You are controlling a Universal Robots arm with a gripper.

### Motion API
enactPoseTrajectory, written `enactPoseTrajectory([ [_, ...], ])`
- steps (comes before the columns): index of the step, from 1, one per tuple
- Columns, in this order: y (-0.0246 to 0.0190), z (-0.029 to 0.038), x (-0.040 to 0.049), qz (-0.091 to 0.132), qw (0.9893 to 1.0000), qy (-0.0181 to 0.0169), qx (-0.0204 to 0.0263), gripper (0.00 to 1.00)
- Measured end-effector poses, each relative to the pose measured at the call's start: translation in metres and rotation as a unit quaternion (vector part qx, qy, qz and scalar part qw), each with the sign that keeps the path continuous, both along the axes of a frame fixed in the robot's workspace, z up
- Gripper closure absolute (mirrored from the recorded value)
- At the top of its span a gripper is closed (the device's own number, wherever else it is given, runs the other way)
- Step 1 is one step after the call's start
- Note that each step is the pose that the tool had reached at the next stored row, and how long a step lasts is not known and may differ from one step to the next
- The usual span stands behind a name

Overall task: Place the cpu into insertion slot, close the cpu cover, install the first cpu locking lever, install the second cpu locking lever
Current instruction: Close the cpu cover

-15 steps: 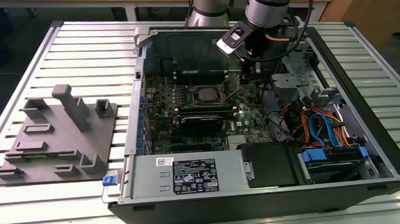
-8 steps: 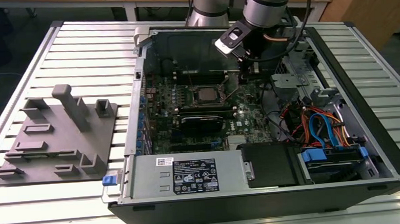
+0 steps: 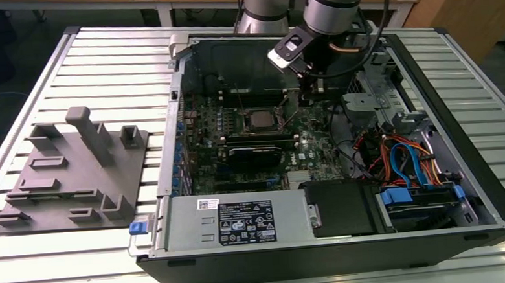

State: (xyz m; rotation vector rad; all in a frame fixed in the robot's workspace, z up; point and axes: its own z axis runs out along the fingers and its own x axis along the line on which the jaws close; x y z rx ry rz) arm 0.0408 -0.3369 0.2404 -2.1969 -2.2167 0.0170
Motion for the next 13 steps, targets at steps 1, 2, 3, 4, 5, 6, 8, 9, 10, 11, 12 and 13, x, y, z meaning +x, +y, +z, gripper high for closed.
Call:
enactPoseTrajectory([
  [1,0.0,0.0,-0.0004,0.0,1.0,0.0,0.0,0.9],
  [2,0.0,0.0,-0.0005,0.0,1.0,0.0,0.0,0.9],
  [3,0.0,0.0,-0.0006,0.0,1.0,0.0,0.0,0.9],
  [4,0.0,0.0,-0.0008,0.0,1.0,0.0,0.0,0.9],
  [5,0.0,0.0,-0.0011,0.0,1.0,0.0,0.0,0.9],
  [6,0.0,0.0,-0.0013,0.0,1.0,0.0,0.0,0.9],
  [8,0.0,0.0,-0.0017,0.0,1.0,0.0,0.0,0.9],
  [9,0.0,0.0,-0.002,0.0,1.0,0.0,0.0,0.9],
  [10,0.0,0.0,-0.0022,0.0,1.0,0.0,0.0,0.9],
  [11,0.0,0.0,-0.0024,0.0,1.0,0.0,0.0,0.9],
  [12,0.0,0.0,-0.0027,0.0,1.0,0.0,0.0,0.9],
  [13,0.0,0.0,-0.0028,0.0,1.0,0.0,0.0,0.9],
])
